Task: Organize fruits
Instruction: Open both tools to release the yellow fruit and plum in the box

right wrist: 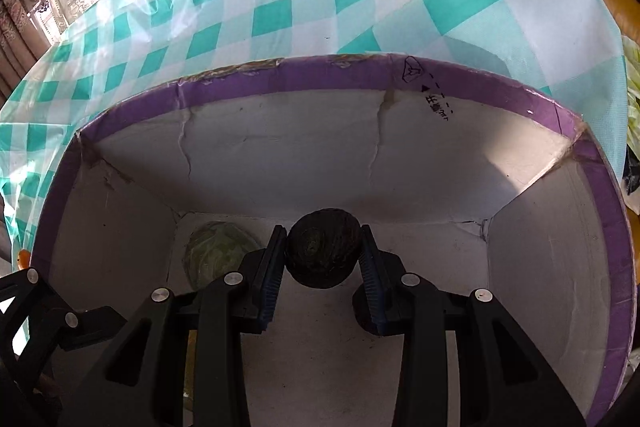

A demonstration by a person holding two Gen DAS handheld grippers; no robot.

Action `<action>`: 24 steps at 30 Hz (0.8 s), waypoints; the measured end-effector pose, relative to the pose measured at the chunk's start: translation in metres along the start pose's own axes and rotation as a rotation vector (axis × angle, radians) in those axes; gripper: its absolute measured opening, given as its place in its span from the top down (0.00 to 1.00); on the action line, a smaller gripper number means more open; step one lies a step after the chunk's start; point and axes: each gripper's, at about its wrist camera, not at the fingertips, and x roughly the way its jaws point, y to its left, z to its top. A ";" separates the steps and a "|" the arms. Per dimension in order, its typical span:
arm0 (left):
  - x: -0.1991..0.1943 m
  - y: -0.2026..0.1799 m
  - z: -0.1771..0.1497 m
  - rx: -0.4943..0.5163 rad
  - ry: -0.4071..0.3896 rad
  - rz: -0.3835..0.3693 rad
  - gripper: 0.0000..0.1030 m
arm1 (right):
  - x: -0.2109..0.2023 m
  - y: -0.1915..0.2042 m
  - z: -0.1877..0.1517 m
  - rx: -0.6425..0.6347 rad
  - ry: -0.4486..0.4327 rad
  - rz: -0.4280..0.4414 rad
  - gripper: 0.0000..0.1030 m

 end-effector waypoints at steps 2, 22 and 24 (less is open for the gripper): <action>0.003 0.002 0.001 0.005 0.015 0.009 0.41 | 0.004 -0.002 0.000 0.007 0.007 -0.007 0.64; -0.010 0.015 0.002 -0.059 -0.088 0.004 0.12 | 0.004 -0.007 -0.004 0.022 -0.009 -0.012 0.41; -0.014 0.017 -0.001 -0.076 -0.116 -0.002 0.09 | -0.001 -0.008 -0.002 0.035 -0.018 -0.013 0.35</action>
